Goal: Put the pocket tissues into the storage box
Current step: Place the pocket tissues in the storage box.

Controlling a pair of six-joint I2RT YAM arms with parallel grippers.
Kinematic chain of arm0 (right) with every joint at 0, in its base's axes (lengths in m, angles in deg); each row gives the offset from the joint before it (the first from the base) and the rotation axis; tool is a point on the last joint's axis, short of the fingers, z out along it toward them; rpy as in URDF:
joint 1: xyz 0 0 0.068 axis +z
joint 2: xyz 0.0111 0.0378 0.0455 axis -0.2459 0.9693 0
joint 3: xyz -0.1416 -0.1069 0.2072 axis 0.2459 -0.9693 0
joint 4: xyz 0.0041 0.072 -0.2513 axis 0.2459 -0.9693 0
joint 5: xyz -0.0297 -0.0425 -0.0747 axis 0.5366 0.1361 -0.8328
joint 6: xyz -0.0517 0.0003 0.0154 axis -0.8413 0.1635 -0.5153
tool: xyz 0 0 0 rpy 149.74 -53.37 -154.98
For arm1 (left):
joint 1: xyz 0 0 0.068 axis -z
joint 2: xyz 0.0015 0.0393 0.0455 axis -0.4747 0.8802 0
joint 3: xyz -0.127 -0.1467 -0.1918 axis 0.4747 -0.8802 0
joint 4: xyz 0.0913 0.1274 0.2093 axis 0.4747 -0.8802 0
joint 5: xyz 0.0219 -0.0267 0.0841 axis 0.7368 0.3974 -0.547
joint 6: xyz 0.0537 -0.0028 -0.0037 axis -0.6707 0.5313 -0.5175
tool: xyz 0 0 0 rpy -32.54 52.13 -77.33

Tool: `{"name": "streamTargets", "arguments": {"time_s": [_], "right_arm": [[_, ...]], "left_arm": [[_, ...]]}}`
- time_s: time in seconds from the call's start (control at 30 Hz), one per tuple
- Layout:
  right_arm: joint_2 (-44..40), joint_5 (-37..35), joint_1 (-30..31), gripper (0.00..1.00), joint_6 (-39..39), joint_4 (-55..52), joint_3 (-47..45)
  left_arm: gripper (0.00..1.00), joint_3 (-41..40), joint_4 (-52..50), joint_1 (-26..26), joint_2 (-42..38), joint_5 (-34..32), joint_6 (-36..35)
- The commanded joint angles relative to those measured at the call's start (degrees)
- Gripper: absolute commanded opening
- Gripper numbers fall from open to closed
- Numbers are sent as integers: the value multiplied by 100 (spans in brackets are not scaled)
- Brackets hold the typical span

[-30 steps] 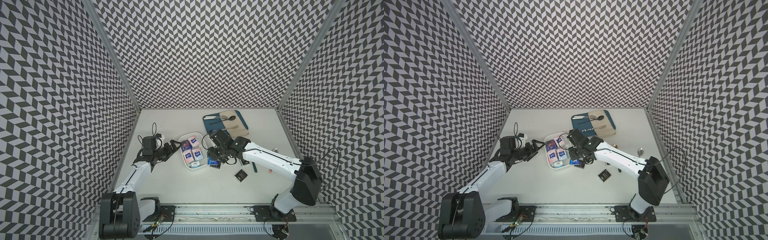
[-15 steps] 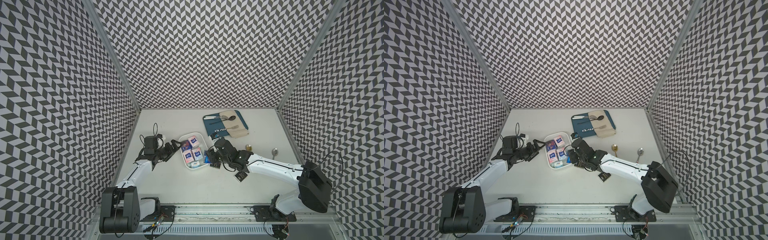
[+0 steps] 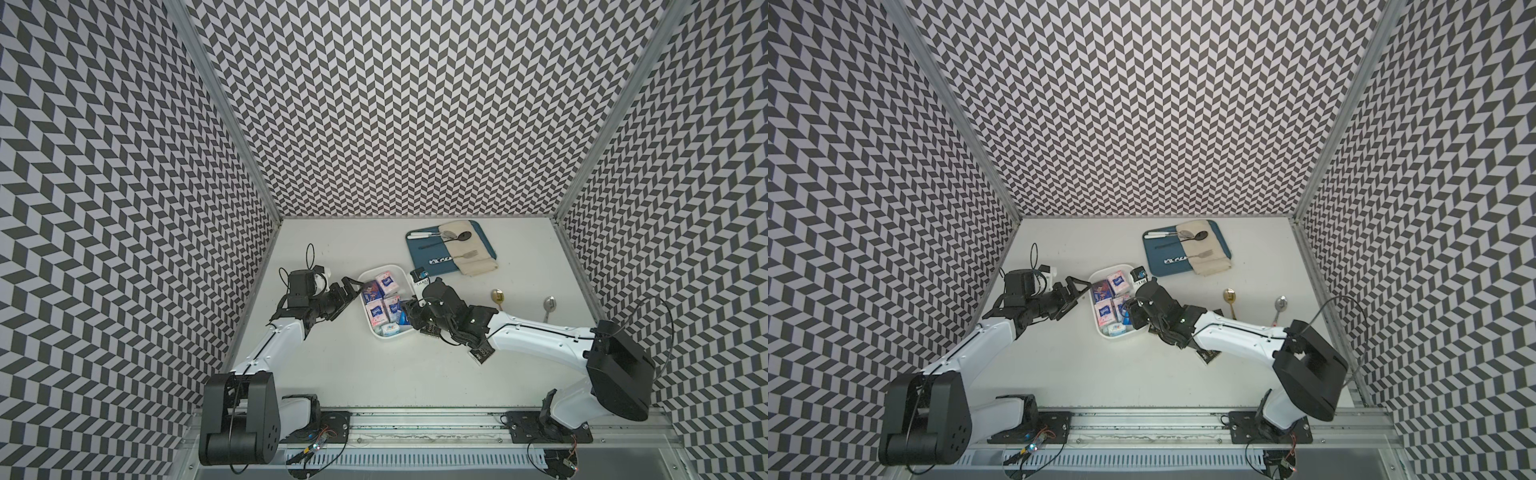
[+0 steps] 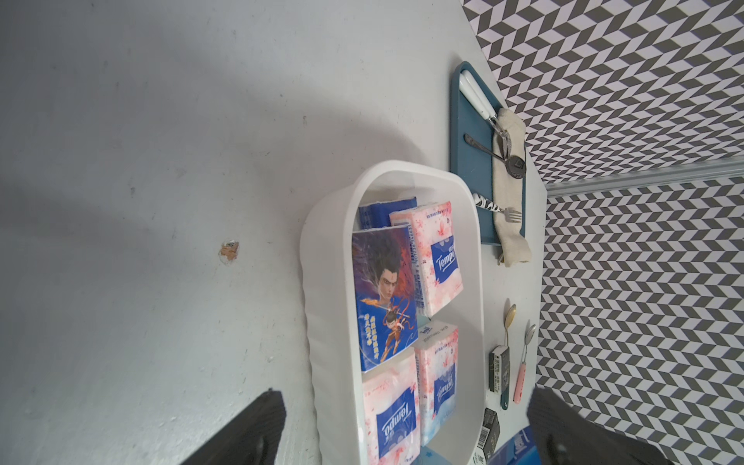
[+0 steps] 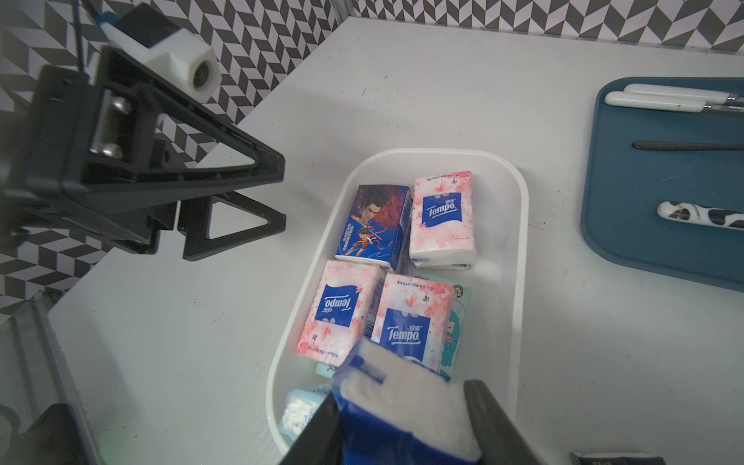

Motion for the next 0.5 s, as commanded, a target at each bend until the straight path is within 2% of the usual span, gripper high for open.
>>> {"name": "streamTargets", "arguments": {"time_s": [0.0,0.3,0.47], "right_arm": [[105,-190,32,46,-180,349,-34],[355,-256,113,47,-321,270,-69],[365,-357,245,50,-417,200,-83]], "left_arm": [[100,154,101,12,10,-46,-70],[100,102,107,5,-47,-45,-74],[100,118,91,5,-59,-41,-79]]}}
